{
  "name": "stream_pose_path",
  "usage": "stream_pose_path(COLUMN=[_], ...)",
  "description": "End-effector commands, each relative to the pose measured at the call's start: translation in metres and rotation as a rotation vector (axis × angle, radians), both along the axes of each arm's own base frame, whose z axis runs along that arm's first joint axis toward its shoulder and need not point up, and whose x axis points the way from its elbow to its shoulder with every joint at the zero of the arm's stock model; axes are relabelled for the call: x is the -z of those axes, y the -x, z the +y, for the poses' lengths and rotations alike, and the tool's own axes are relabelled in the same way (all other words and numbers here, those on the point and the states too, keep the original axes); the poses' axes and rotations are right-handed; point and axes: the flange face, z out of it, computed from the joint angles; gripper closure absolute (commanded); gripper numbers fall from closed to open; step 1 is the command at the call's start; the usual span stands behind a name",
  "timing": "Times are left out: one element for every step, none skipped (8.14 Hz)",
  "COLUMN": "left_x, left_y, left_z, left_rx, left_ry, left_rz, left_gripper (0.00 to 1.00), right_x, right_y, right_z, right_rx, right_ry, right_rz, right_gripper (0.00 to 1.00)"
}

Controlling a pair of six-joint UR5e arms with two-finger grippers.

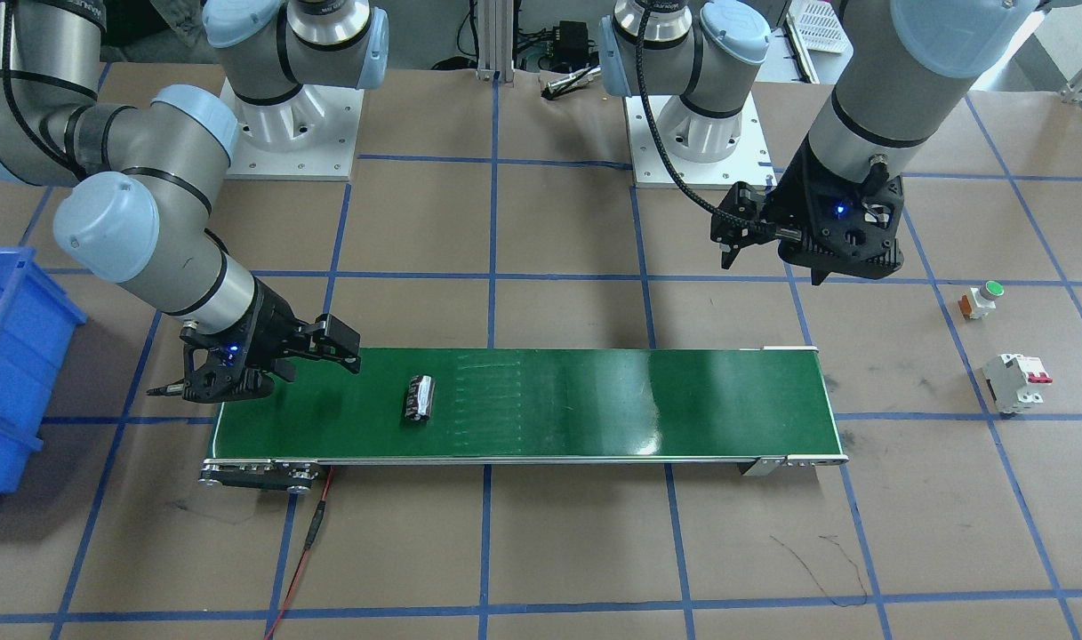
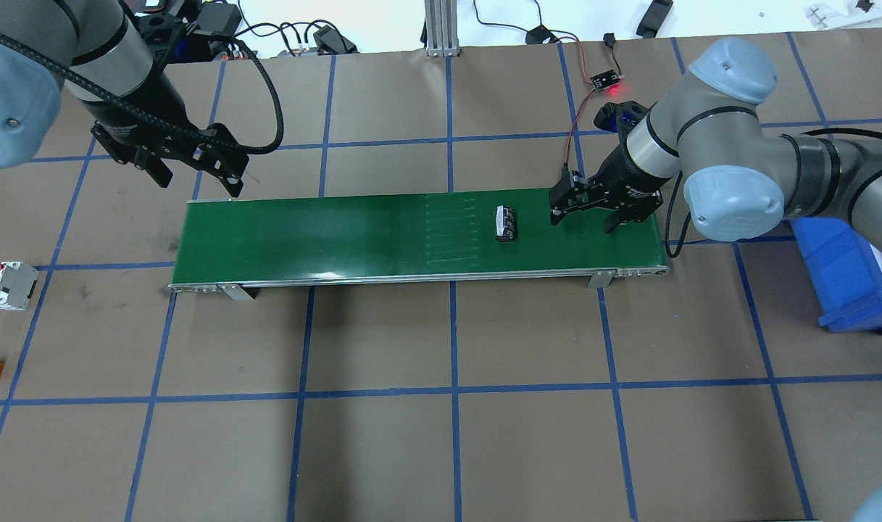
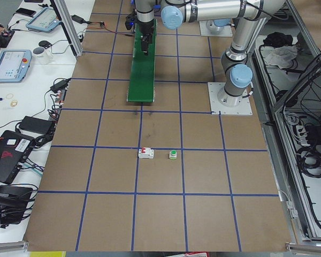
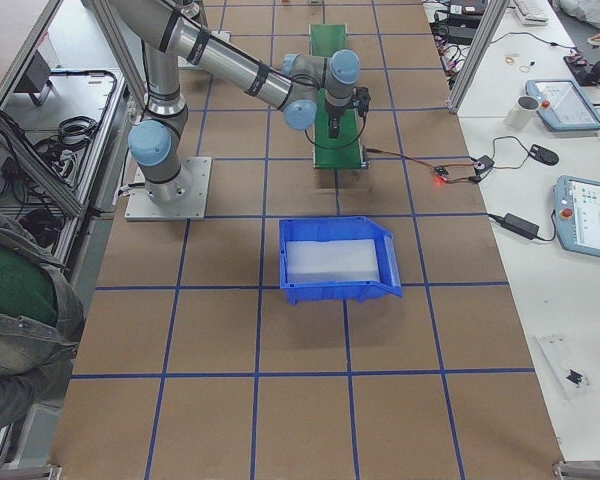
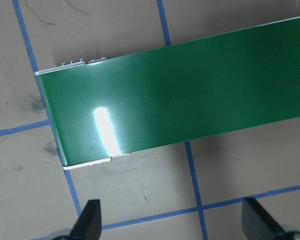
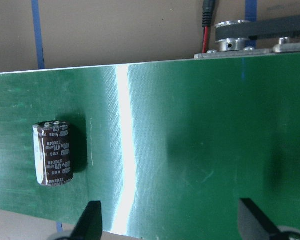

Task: Move capacitor from left to right
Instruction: 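Grasp the capacitor arriving on the belt with the right gripper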

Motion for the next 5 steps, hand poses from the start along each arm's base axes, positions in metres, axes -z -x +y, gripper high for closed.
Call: stream_pose_path(left_x=[0.0,0.0,0.0,0.0,0.0], left_y=[-0.0007,-0.0014,-0.0007,-0.0014,-0.0014], left_z=[-0.0001,-0.0003,-0.0001,-0.0003,-0.0003], left_rx=[-0.001,-0.003,-0.001,-0.003,-0.003], left_ry=[0.0,0.0,0.0,0.0,0.0], left_rz=[0.0,0.0,0.0,0.0,0.0], left_gripper=[0.0,0.0,0.0,0.0,0.0], right_x=[0.0026,0.0006,-0.0002,0.0,-0.0005], right_y=[0.0,-0.0015,-0.0014,-0.0012,-0.0009], right_z=[-0.0043,-0.0053,-0.0059,-0.0066,-0.0071], right_rx=[0.003,0.007,0.007,0.007,0.007], right_ry=[-0.002,0.001,0.004,0.003,0.009], right_rz=[-0.004,-0.003,-0.003,-0.001,0.002], right_gripper=[0.05,0.05,0.06,0.06,0.08])
